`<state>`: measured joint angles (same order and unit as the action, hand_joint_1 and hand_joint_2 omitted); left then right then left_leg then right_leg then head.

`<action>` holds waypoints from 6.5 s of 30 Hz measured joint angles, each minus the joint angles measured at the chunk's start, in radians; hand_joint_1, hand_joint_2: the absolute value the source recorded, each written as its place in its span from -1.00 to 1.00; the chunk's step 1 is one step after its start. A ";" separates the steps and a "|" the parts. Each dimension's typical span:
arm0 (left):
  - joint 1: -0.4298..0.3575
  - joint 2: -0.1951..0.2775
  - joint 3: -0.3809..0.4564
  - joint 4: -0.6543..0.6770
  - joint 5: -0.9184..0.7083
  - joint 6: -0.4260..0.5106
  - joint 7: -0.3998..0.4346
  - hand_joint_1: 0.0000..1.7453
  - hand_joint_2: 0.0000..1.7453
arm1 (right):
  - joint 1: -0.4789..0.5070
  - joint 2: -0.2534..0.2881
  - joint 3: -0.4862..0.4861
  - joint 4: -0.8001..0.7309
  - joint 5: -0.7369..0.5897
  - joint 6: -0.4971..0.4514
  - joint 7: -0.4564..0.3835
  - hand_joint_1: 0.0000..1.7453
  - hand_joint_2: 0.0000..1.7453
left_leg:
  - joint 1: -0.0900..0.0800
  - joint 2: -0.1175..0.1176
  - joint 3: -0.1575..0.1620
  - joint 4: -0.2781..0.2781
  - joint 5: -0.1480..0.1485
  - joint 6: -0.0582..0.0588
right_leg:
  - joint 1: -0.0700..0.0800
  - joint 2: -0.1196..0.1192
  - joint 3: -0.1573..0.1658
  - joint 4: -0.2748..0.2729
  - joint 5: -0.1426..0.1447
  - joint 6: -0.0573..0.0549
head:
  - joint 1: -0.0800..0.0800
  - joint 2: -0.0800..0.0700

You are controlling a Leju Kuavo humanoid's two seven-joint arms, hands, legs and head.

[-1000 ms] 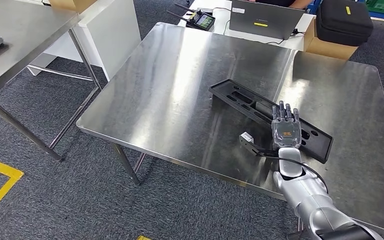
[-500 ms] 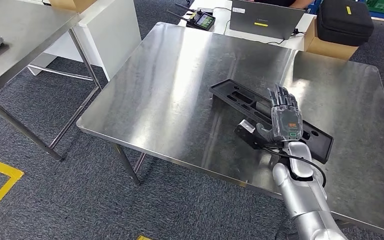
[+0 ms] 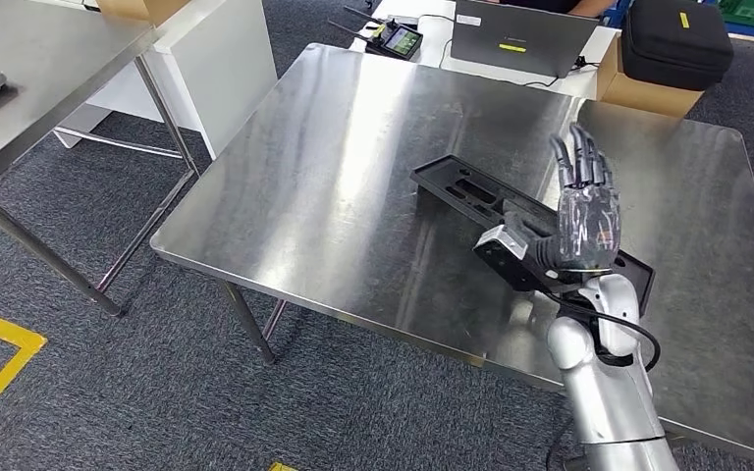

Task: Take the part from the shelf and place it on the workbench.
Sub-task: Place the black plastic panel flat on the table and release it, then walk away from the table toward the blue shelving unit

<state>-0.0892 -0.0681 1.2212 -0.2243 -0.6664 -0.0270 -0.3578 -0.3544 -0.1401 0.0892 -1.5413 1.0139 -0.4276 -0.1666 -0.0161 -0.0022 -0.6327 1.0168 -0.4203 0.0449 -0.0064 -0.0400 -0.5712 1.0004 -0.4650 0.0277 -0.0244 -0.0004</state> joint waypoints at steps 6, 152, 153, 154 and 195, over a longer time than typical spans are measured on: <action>0.001 -0.004 0.028 0.000 0.030 0.017 -0.044 -1.00 -1.00 | 0.059 -0.002 0.012 -0.221 -0.226 -0.235 -0.264 -1.00 1.00 | 0.000 0.000 0.000 0.000 -0.002 0.000 | 0.000 0.000 0.001 0.000 -0.002 0.002 | 0.000 0.000; 0.019 -0.074 0.145 -0.023 0.105 0.124 -0.022 -1.00 -1.00 | 0.633 0.145 0.088 -0.186 -0.927 -0.003 -0.414 -1.00 -1.00 | 0.032 0.000 0.083 -0.007 -0.057 -0.045 | 0.005 0.026 0.099 -0.027 -0.064 -0.008 | 0.012 0.000; 0.019 -0.074 0.145 -0.023 0.105 0.124 -0.022 -1.00 -1.00 | 0.632 0.144 0.088 -0.185 -0.927 -0.003 -0.414 -1.00 -1.00 | 0.028 0.000 0.081 -0.007 -0.056 -0.043 | 0.003 0.026 0.097 -0.027 -0.061 -0.004 | 0.012 0.000; 0.019 -0.074 0.145 -0.023 0.105 0.124 -0.022 -1.00 -1.00 | 0.631 0.143 0.088 -0.184 -0.927 -0.003 -0.414 -1.00 -1.00 | 0.025 0.000 0.079 -0.007 -0.055 -0.040 | 0.001 0.026 0.095 -0.028 -0.060 -0.001 | 0.012 0.000; 0.019 -0.062 0.140 -0.023 0.098 0.136 -0.017 -1.00 -1.00 | 0.623 0.149 0.064 -0.078 -0.936 -0.042 -0.365 -1.00 -1.00 | 0.008 0.052 0.067 0.006 -0.057 0.008 | 0.020 -0.033 0.062 -0.004 -0.043 -0.023 | 0.020 0.000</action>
<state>-0.0706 -0.1306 1.3617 -0.2468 -0.5680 0.1086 -0.3744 0.2689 0.0089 0.1530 -1.6195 0.0782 -0.4700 -0.5313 -0.0083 0.0500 -0.5662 1.0232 -0.4776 0.0526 0.0141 -0.0731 -0.5088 0.9960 -0.5076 0.0043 -0.0043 -0.0004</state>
